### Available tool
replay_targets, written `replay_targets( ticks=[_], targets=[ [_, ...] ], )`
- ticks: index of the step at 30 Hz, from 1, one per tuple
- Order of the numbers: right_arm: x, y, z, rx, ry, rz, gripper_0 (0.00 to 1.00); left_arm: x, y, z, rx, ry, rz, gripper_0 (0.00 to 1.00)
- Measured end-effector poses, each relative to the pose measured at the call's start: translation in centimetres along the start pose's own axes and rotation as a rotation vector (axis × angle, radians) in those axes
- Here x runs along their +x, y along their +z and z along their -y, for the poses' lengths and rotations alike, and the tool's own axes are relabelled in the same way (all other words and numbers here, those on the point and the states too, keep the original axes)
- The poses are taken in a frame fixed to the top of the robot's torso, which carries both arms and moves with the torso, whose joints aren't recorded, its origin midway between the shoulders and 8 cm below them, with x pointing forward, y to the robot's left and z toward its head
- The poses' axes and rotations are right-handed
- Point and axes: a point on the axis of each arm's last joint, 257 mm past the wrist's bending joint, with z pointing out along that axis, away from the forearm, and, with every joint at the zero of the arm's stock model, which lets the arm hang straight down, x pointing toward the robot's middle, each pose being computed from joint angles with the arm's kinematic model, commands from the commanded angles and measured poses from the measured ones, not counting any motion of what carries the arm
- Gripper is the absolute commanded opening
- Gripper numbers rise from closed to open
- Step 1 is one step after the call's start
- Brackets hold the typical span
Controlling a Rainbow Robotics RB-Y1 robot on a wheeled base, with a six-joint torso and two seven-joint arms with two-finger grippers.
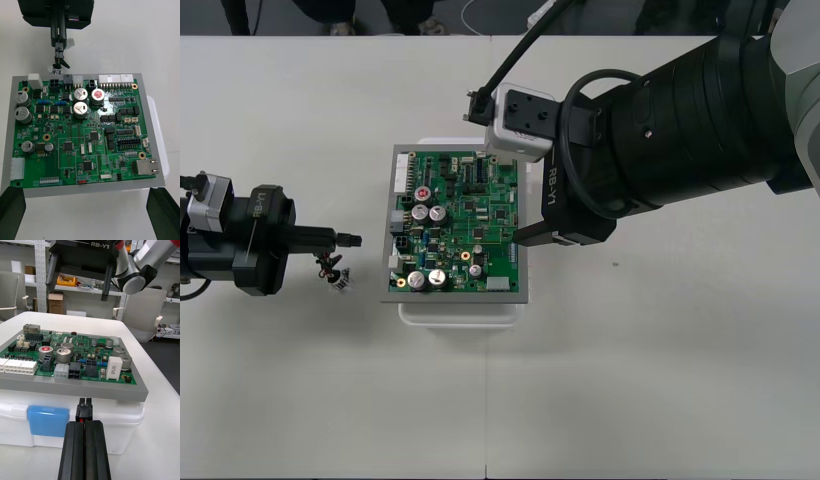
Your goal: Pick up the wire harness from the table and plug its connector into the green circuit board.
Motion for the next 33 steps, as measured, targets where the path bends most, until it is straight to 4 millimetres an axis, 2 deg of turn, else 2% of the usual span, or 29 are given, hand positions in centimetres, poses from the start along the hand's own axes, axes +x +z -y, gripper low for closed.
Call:
replay_targets(
  ticks=[5, 13, 33],
  targets=[
    [0.4, 0.2, -0.5, -0.012, 0.010, -0.002, 0.94, 0.3, 0.3, -0.2, 0.007, -0.009, -0.005, 0.00],
    [0.5, 0.2, -0.9, -0.006, 0.002, -0.001, 0.94, -0.3, 0.3, -0.5, 0.004, -0.003, 0.012, 0.00],
    [2.1, 0.6, -0.1, 0.053, -0.018, -0.037, 0.94, -0.7, 1.0, -0.5, 0.024, -0.003, 0.025, 0.00]
  ],
)
